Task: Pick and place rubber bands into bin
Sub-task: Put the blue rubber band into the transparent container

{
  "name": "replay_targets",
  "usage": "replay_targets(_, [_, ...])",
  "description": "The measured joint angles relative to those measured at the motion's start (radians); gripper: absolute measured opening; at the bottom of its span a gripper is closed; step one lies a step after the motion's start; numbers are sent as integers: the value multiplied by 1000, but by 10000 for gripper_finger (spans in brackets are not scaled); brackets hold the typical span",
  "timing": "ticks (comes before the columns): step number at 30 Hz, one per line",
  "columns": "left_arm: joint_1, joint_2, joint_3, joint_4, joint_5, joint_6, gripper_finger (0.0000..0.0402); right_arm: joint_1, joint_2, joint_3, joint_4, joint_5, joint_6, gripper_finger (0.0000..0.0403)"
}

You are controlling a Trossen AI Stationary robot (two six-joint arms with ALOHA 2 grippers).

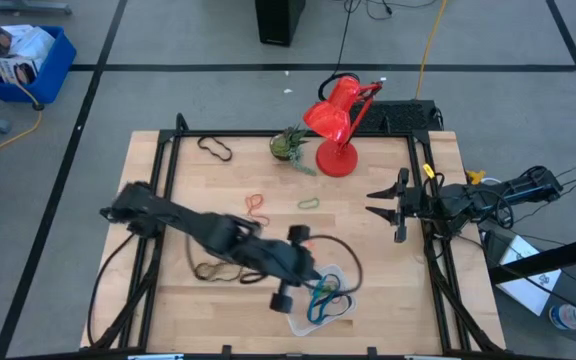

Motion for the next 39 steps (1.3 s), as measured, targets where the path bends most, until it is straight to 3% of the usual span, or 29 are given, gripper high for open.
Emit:
replay_targets(6, [1, 137, 11, -90, 5, -134, 0, 0, 0, 0, 0, 0, 4, 144])
replay_targets(18, [-6, 346, 11, -129, 151, -351, 1, 0, 0, 0, 5, -1, 45, 144])
replay_targets(31, [-13, 382, 11, -140, 153, -407, 24, 0, 0, 0, 5, -1, 46, 144])
replay_targets(39, [-7, 382, 11, -123, 153, -407, 11, 0, 0, 0, 5, -1, 45, 144])
